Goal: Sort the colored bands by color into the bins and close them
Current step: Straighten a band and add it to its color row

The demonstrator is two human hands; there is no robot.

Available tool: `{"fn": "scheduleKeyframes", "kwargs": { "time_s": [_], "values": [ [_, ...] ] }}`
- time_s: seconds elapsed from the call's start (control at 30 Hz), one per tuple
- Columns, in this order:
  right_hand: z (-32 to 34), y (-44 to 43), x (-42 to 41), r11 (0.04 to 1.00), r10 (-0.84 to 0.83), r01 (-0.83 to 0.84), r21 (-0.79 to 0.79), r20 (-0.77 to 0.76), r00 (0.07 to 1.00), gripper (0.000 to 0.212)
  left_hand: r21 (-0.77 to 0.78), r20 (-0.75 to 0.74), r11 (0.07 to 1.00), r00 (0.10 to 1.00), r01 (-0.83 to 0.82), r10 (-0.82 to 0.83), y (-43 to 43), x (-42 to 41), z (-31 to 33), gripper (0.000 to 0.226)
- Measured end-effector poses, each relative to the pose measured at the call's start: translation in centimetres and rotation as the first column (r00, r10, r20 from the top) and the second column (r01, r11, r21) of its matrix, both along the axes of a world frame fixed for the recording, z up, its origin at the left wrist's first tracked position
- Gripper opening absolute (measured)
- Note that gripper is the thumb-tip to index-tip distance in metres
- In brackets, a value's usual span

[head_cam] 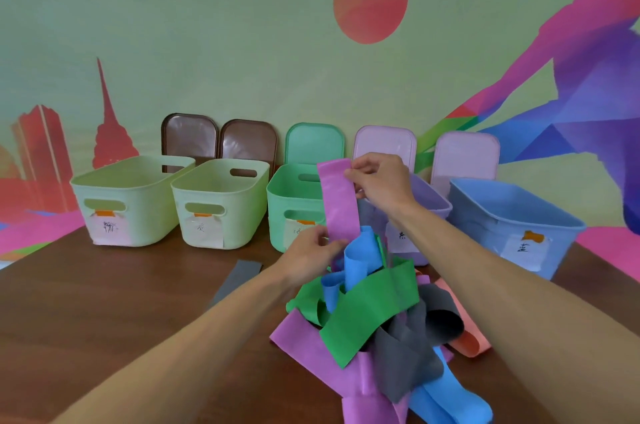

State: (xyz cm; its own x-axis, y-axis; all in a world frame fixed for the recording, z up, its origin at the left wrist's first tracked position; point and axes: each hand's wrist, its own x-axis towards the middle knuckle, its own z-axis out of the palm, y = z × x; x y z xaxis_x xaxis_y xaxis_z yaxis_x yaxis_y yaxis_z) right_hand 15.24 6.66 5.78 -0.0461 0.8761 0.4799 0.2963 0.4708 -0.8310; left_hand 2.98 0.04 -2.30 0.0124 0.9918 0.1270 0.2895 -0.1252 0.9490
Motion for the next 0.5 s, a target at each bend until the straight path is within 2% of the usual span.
{"fn": "scheduleKeyframes", "kwargs": {
  "time_s": [0.13, 0.2, 0.3, 0.4, 0.43, 0.5],
  "values": [
    [1.5, 0.3, -0.2, 0.999, 0.008, -0.002, 0.049, -0.125, 0.992, 0.010, -0.002, 0.054, 0.998, 0.997, -0.060, 0.060, 0.4, -0.9, -0.2, 0.020],
    [2.0, 0.2, -0.4, 0.998, 0.026, -0.017, 0.064, -0.140, 0.990, 0.011, -0.001, 0.059, 0.998, 0.996, -0.071, 0.071, 0.4, -1.1, -0.1, 0.023],
    [1.9, 0.1, -0.3, 0.998, 0.026, -0.017, 0.055, -0.156, 0.987, 0.012, 0.051, 0.022, 0.993, 0.995, -0.103, 0.102, 0.5, -1.3, 0.6, 0.024],
    [2.5, 0.4, 0.6, 0.997, 0.006, 0.014, 0.072, -0.272, 0.962, 0.008, 0.107, 0.070, 0.982, 0.987, -0.154, 0.147, 0.9, -1.7, 1.8, 0.018],
    [2.6, 0.5, 0.9, 0.997, 0.002, 0.020, 0.075, -0.281, 0.960, 0.009, 0.123, 0.051, 0.980, 0.987, -0.157, 0.152, 1.0, -1.7, 2.1, 0.017],
    [2.5, 0.4, 1.4, 0.997, -0.033, 0.048, 0.057, -0.242, 0.970, 0.016, 0.159, -0.086, 0.975, 0.981, -0.157, 0.172, 1.2, -1.6, 2.1, 0.016]
  ]
}}
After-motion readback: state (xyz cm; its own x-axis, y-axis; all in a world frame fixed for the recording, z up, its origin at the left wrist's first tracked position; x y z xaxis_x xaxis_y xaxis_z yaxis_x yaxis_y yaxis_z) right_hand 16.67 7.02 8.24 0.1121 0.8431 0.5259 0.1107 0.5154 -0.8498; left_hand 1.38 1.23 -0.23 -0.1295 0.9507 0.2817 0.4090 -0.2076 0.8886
